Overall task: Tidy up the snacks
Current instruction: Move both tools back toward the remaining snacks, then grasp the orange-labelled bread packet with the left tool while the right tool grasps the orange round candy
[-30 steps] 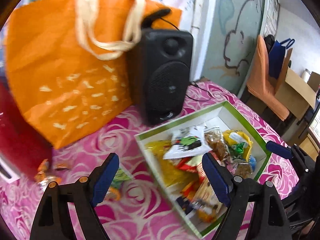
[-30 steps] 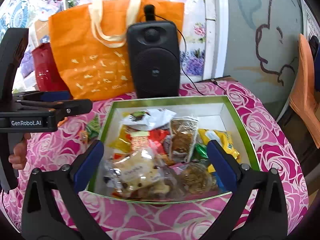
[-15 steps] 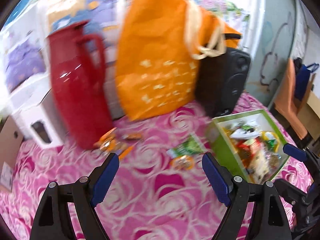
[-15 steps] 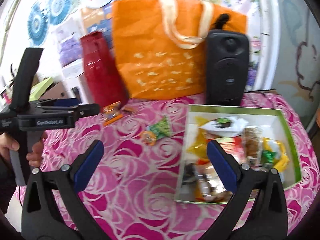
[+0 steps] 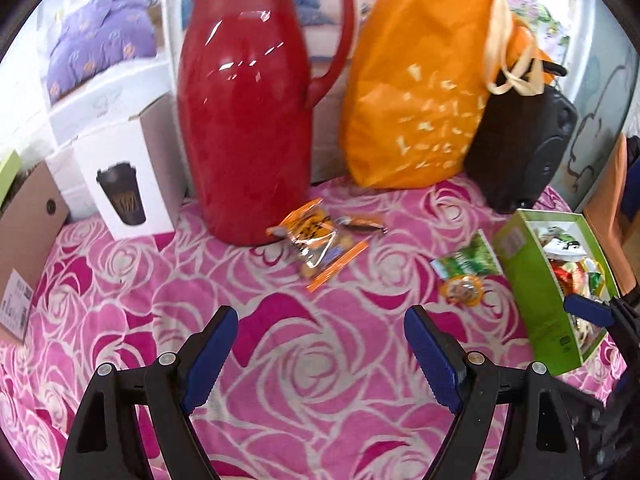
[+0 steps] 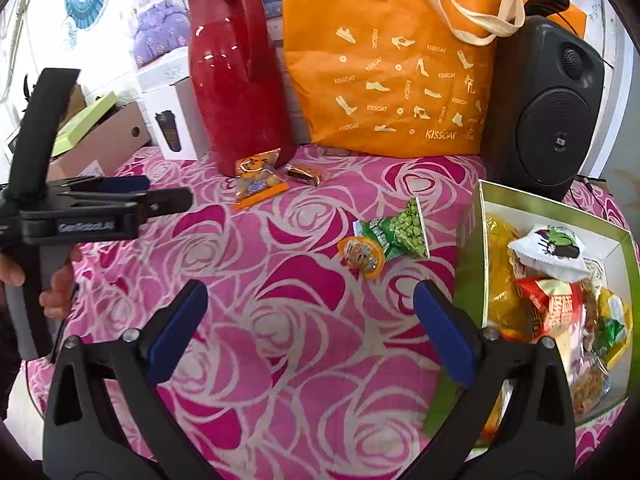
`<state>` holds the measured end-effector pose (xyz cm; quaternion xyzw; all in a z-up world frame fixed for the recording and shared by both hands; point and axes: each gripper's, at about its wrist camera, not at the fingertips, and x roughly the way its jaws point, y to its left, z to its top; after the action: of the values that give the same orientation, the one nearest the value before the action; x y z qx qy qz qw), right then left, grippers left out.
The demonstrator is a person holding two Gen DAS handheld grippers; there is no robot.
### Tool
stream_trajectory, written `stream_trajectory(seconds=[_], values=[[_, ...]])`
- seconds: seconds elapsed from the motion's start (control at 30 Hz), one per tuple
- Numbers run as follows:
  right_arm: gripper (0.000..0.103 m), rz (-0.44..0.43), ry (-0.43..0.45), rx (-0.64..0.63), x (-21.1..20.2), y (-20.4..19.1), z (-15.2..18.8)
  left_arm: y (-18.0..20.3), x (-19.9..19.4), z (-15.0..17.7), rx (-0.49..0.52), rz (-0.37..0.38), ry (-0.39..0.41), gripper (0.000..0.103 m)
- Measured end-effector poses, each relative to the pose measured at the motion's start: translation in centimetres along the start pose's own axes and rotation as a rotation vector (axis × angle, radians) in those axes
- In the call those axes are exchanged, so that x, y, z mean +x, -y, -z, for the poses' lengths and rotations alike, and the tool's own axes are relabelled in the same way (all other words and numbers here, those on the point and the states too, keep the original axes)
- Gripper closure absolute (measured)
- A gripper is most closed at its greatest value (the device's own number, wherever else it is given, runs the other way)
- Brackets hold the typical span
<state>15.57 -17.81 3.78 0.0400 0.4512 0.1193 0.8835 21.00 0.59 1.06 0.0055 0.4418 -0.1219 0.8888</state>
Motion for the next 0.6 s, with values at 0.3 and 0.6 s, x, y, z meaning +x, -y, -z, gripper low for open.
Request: stream_trajectory(seconds=[0.3, 0.6], values=[[0.01, 0.03, -0.052, 0.035, 5.9, 2.1, -1.3, -1.8, 4.4, -1.5, -0.036, 0.018, -0.039, 0.016], [0.052, 0.049, -0.078, 0.072, 8.7, 3.9, -0.9, -2.3, 9.3, -4.3, -0.196, 0.064, -0.058, 0.016]])
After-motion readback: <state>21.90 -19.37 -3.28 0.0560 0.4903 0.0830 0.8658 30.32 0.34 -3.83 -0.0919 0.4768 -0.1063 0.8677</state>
